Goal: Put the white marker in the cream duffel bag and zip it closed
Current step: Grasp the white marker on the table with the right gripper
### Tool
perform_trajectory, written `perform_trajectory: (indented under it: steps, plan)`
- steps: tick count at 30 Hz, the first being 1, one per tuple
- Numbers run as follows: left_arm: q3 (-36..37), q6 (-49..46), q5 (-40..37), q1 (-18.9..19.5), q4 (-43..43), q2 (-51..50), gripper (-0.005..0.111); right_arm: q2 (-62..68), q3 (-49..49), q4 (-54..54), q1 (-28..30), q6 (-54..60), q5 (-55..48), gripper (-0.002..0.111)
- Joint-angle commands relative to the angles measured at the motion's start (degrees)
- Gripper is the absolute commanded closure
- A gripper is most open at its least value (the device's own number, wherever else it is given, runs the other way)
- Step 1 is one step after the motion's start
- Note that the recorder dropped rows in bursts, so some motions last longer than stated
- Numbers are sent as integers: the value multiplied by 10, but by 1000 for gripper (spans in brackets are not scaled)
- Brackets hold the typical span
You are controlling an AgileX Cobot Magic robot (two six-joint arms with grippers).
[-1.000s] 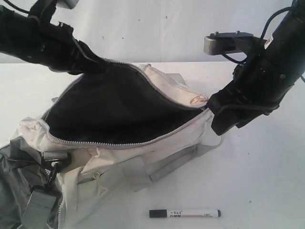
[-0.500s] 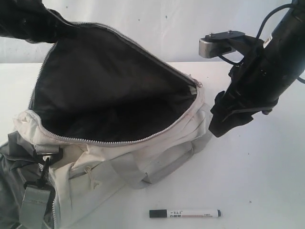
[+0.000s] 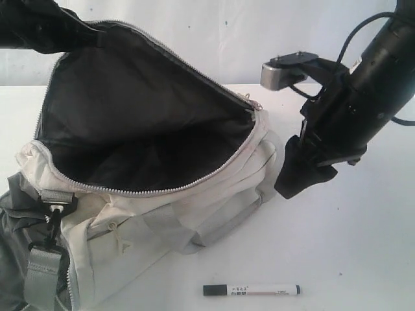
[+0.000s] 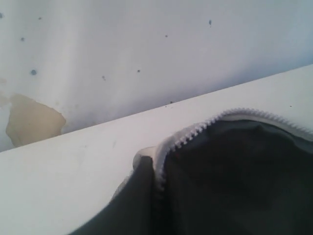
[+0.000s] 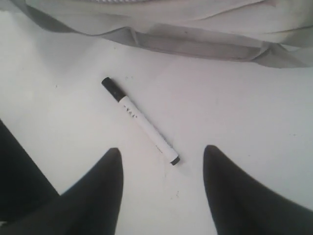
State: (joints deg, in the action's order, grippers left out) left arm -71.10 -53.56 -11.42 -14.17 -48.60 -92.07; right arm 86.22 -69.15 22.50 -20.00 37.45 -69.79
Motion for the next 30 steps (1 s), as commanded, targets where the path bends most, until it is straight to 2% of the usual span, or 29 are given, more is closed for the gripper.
perform_trajectory:
  steps: [1,10,19,23,26,30]
  plan:
    - [-24,-17,29,3,-6,-7,107,13,40,13,-22,84,-2,61]
    - [-30,-18,28,3,-4,-7,107,44,106,11,-95,99,45,61]
    - [-30,-18,28,3,-4,-7,107,79,126,0,-160,83,184,61]
    - [-30,-18,28,3,-4,-7,107,109,126,-54,-202,25,192,61]
    - [-30,-18,28,3,-4,-7,107,130,126,-133,-231,-82,234,61]
    - [-30,-18,28,3,-4,-7,107,143,126,-134,-258,-95,242,61]
